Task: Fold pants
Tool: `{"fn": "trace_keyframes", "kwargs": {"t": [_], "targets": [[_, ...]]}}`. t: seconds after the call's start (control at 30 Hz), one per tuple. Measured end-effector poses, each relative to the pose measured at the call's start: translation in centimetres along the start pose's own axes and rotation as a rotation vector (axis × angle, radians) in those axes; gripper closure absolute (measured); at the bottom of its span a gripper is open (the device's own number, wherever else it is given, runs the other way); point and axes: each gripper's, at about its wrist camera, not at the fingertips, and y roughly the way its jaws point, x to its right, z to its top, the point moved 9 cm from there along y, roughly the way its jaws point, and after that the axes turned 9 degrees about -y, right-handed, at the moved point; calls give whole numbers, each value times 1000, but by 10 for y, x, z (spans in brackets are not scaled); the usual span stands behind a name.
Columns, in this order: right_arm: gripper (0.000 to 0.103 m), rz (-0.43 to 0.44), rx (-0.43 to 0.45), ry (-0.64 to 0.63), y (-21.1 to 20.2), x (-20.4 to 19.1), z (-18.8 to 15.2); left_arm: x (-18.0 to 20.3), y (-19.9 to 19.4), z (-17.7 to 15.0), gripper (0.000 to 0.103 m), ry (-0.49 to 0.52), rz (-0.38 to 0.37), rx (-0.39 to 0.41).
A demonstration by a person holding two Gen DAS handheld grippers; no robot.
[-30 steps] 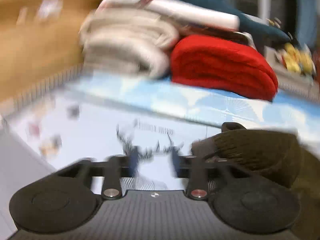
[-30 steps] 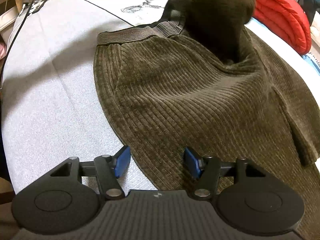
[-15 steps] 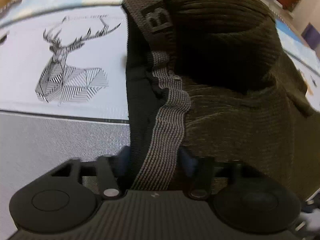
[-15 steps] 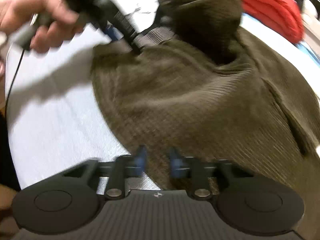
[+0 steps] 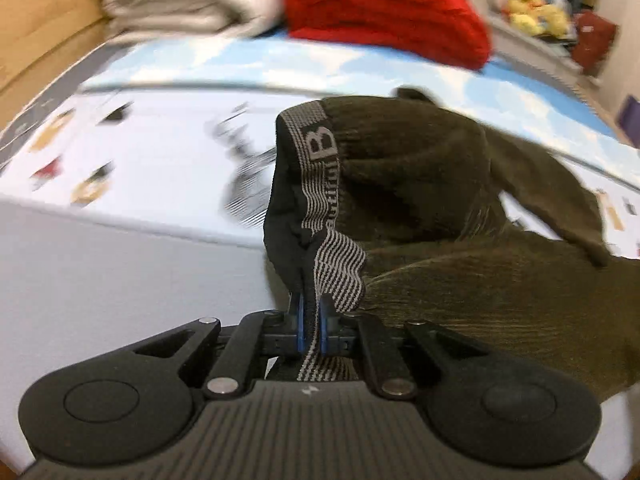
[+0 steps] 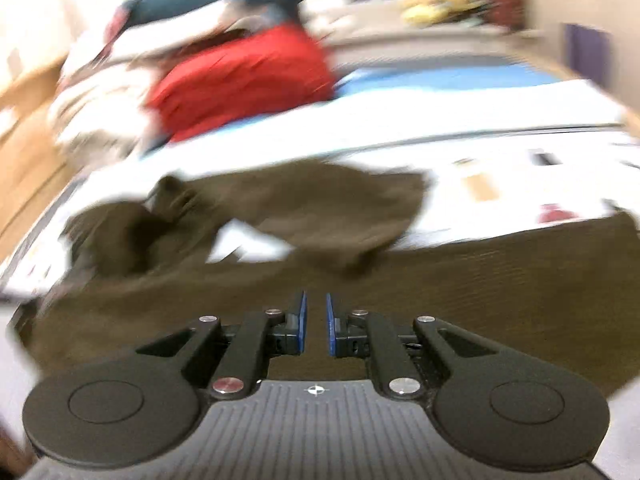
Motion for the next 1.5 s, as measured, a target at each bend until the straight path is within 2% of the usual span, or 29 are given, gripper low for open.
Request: {"fn": "trace_keyframes", "kwargs": {"t": [0.13, 0.17, 0.23, 0.27, 0.3, 0.37, 0.4, 0.43, 0.47, 0.5, 0.57, 0.63, 0.7, 0.77, 0.8, 0.87, 0.93, 1.03, 1.1, 1.13, 1.17, 1.23, 1.4, 1.43, 1.5], "targets": [[92, -155, 87, 116, -41, 75, 4, -38, -18, -20, 96, -51, 119, -77], [91, -196, 100, 156, -51, 99, 4, -45, -23, -22, 102, -72, 150, -85], [91, -266, 112, 231, -68, 144, -1, -59, -43, -15, 103, -75, 260, -39], [91, -286, 116, 275, -76, 165, -5, -62, -52, -10, 102, -69, 283, -9], [91, -309, 129, 328, -84, 189, -11, -64, -61, -7, 100, -86, 279, 19], [91, -362, 140, 423, -93, 230, -23, -64, -62, -11, 88, -131, 185, 16], [91, -374, 135, 462, -95, 245, -33, -61, -58, -20, 75, -158, 114, -15], [91, -384, 122, 513, -94, 262, -46, -60, -52, -31, 66, -180, 67, -51], [91, -402, 107, 563, -91, 273, -61, -57, -42, -45, 66, -192, 38, -144], [91, -419, 87, 610, -87, 285, -71, -58, -38, -51, 66, -210, 28, -194], [91, -427, 32, 703, -78, 303, -95, -58, -37, -49, 60, -235, -3, -206], [90, -428, -20, 780, -64, 315, -114, -64, -31, -44, 42, -229, -7, -203], [82, -423, -77, 815, -49, 316, -128, -75, -9, -46, 39, -237, 11, -224], [64, -394, -112, 862, -35, 311, -135, -81, 7, -53, 39, -245, 33, -261], [61, -380, -118, 873, -29, 311, -136, -86, 13, -54, 39, -247, 41, -270], [44, -363, -137, 865, -18, 310, -136, -97, 20, -56, 39, -256, 63, -287], [37, -359, -153, 846, -7, 308, -134, -106, 25, -58, 39, -280, 69, -300], [32, -378, -153, 799, 4, 306, -127, -104, 33, -60, 39, -308, 25, -321], [36, -386, -149, 767, 5, 307, -121, -100, 37, -65, 39, -292, 3, -339], [49, -385, -147, 752, 8, 305, -119, -98, 37, -68, 39, -274, 0, -347], [69, -388, -152, 743, 9, 304, -118, -94, 42, -69, 39, -252, 6, -352], [92, -404, -164, 726, 7, 304, -118, -89, 44, -69, 41, -196, 30, -345], [95, -431, -63, 702, -23, 305, -97, -80, 35, -68, 72, -119, 20, -320], [95, -441, -46, 699, -33, 305, -94, -79, 31, -66, 83, -116, 13, -309], [95, -474, -39, 713, -49, 308, -96, -75, 21, -64, 87, -112, -17, -288]]}}
